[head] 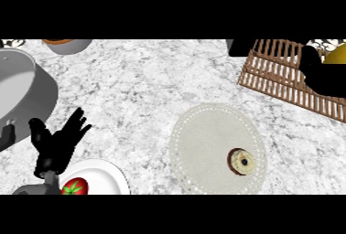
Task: Pick the lemon from the placemat and place it in the tiered shelf
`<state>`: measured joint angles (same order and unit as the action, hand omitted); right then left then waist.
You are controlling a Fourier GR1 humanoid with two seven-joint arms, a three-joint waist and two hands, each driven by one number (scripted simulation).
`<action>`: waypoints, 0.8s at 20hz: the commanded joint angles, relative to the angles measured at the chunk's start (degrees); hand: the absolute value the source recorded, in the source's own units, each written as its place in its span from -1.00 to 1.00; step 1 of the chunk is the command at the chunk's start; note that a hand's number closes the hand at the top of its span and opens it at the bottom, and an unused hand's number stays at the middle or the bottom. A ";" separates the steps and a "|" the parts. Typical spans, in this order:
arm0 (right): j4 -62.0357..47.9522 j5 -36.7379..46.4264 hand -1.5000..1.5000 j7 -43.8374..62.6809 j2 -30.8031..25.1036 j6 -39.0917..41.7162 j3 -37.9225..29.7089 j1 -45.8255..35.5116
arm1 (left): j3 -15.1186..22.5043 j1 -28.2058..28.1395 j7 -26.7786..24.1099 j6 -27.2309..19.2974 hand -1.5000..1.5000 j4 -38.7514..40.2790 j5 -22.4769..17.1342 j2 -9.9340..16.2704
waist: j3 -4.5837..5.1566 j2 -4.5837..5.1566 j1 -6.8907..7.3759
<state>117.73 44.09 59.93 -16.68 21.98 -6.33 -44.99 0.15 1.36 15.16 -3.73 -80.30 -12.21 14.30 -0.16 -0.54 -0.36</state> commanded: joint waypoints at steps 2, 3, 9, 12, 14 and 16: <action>-8.86 -3.40 1.00 3.01 -7.40 5.54 -9.89 -8.13 | -0.79 1.69 1.06 1.06 0.00 3.43 -0.30 0.51 | 0.22 0.52 0.00; -8.98 -3.07 1.00 6.05 -6.66 6.63 -8.59 -10.94 | -0.41 2.52 0.98 -0.29 0.00 4.21 0.71 -0.47 | 0.25 0.43 0.03; -19.12 -5.61 1.00 -1.44 -14.95 7.67 -15.16 -13.86 | 0.60 0.34 0.84 -0.51 0.00 2.04 1.48 -1.80 | 0.20 0.46 0.38; -27.00 -6.64 1.00 -6.63 -17.84 6.77 -16.97 -15.54 | 1.35 -1.42 1.15 -0.70 0.00 0.61 1.87 -2.61 | 0.18 0.51 0.70; -32.96 -5.40 1.00 -8.67 -17.74 4.87 -14.66 -17.82 | -0.14 2.45 1.40 0.68 0.00 3.43 1.56 -1.03 | 0.21 0.71 0.83; -34.63 -7.10 1.00 -11.75 -19.13 6.34 -15.47 -16.29 | -2.42 4.31 1.14 2.83 0.00 6.33 -0.07 0.52 | 0.21 0.71 0.54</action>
<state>89.18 38.09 50.59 -33.43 27.45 -21.42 -60.40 -0.88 3.26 16.32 -2.65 -78.82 -11.46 14.30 -0.23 -0.17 0.42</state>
